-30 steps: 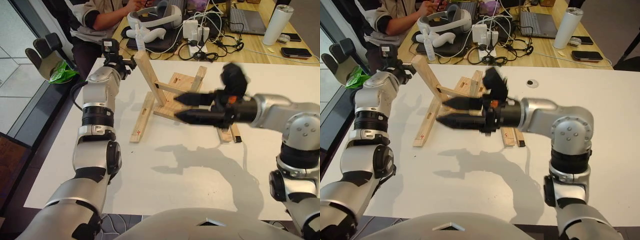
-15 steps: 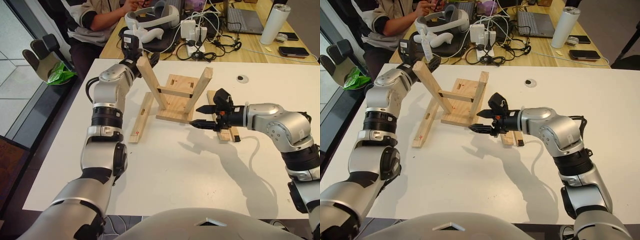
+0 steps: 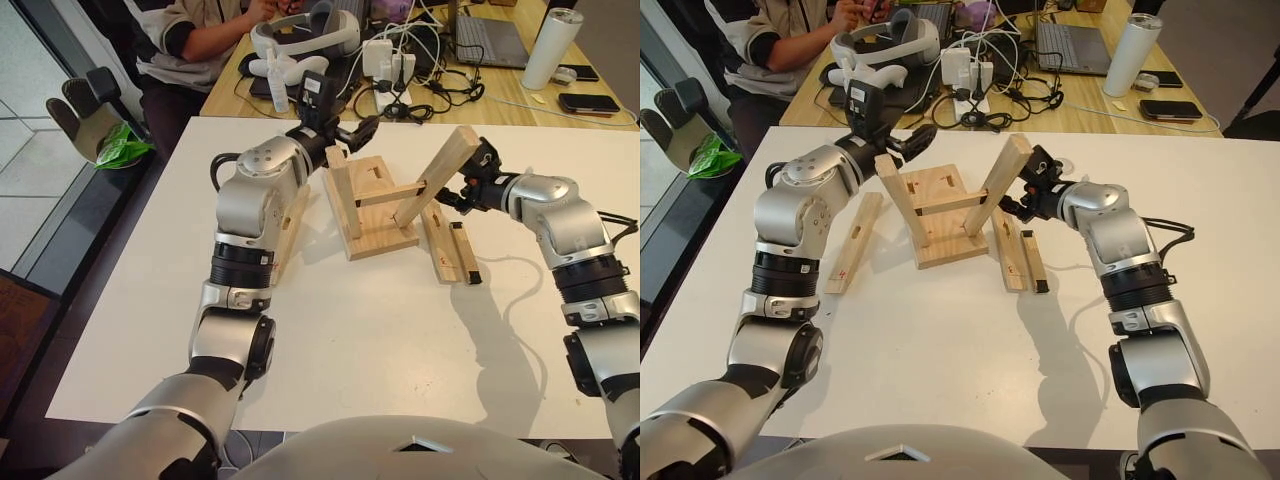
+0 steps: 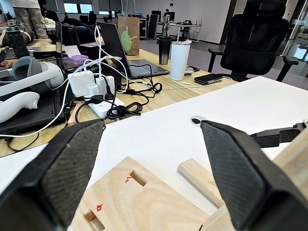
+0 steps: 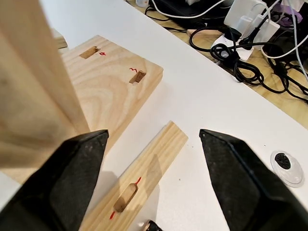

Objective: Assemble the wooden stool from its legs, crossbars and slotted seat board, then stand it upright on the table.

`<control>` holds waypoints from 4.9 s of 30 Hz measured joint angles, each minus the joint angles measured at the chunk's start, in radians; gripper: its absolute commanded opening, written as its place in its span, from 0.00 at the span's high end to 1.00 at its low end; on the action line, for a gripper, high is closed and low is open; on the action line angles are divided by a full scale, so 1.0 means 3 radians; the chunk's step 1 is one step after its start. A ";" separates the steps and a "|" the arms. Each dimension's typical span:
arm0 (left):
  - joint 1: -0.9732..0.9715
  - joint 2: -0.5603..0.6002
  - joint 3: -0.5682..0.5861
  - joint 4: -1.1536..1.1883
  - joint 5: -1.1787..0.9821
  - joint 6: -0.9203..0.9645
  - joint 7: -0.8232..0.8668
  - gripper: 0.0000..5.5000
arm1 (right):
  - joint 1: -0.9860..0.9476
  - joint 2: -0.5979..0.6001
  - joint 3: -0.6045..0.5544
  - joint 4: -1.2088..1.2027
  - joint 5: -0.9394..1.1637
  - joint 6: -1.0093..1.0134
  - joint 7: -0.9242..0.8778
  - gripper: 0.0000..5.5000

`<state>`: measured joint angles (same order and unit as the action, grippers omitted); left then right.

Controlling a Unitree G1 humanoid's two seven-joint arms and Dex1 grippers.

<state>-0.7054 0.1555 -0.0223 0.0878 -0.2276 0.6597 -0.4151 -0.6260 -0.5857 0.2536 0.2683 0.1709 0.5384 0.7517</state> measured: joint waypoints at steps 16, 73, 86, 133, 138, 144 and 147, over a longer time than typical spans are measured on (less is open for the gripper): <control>-0.0025 -0.0922 -0.0108 -0.0441 -0.0139 0.0466 0.0961 0.33 | 0.0980 -0.0407 -0.0626 -0.2459 0.2176 0.1436 0.1054 0.36; -0.0273 0.0388 -0.1326 0.2143 0.1793 -0.2121 -0.1431 0.33 | 0.0583 -0.0210 0.0644 -0.2152 -0.0555 0.0643 -0.0960 0.36; 0.0924 0.0333 -0.0994 -0.0999 0.0926 0.0375 -0.1687 0.33 | 0.0733 -0.0040 0.0184 -0.1672 -0.0364 0.0421 -0.0610 0.36; 0.0621 0.0126 -0.0783 -0.0611 0.0158 0.1765 -0.1898 0.33 | 0.0411 0.2473 -0.2966 -0.1774 0.0829 0.3087 -0.4048 0.36; 0.0763 0.0059 -0.0526 -0.1218 0.0022 0.2170 -0.1496 0.33 | 0.0411 0.2473 -0.2437 -0.1926 0.0980 0.3161 -0.3892 0.36; 0.0654 0.0023 -0.0220 -0.1278 -0.0072 0.2165 -0.1007 0.33 | 0.0047 0.2405 -0.1635 -0.1775 0.0917 0.2541 -0.3543 0.36; 0.0615 0.0119 -0.0189 -0.1240 -0.0109 0.2041 -0.0884 0.33 | -0.0042 0.2231 -0.1227 -0.1754 0.0648 0.2113 -0.3361 0.36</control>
<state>-0.5209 0.1913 -0.0790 -0.2841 -0.2605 1.2719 -0.6804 -0.6386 0.0836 -0.1146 -0.2580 0.3654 1.1722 -0.2565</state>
